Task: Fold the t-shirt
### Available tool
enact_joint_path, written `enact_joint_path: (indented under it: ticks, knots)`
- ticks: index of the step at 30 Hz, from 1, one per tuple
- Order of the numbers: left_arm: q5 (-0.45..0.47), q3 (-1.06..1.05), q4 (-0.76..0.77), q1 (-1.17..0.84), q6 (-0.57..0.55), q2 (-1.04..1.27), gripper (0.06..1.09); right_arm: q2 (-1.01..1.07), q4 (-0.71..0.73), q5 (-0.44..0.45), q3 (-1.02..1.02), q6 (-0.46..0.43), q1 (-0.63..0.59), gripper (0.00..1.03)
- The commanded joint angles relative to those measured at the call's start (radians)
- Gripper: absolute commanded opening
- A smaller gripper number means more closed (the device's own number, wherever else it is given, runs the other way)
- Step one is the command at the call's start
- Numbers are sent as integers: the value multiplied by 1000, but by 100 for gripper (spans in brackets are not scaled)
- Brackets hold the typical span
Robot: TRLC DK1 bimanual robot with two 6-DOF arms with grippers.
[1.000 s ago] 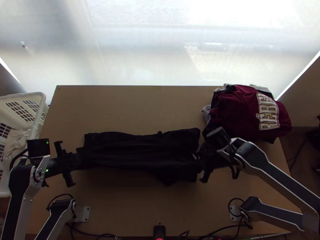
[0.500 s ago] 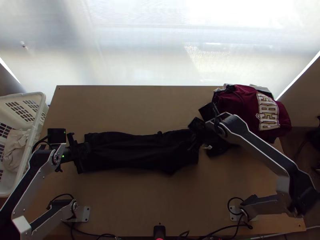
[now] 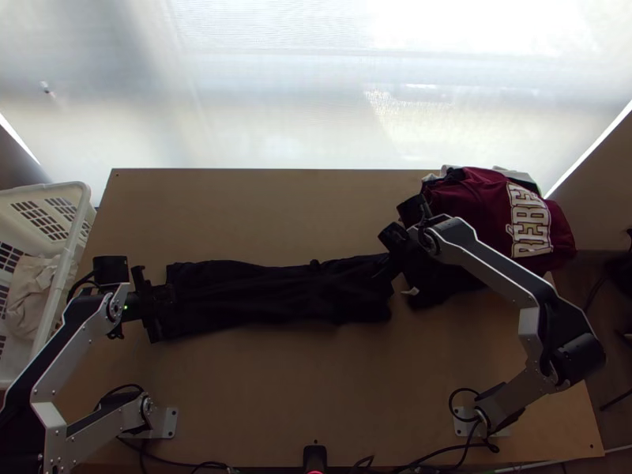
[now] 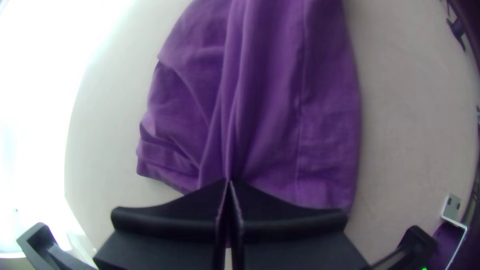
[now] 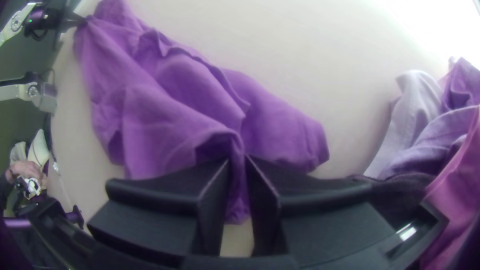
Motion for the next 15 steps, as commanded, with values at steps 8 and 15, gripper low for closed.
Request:
enact_joint_path:
  ticks: [8,15]
  knots:
    - [-30,87,155,36,-104,85,104,22,69,62,-71,64,-10,97]
    - [47,347,-83,125,-273,28,104,-123,-55,67,35,57,-8,98]
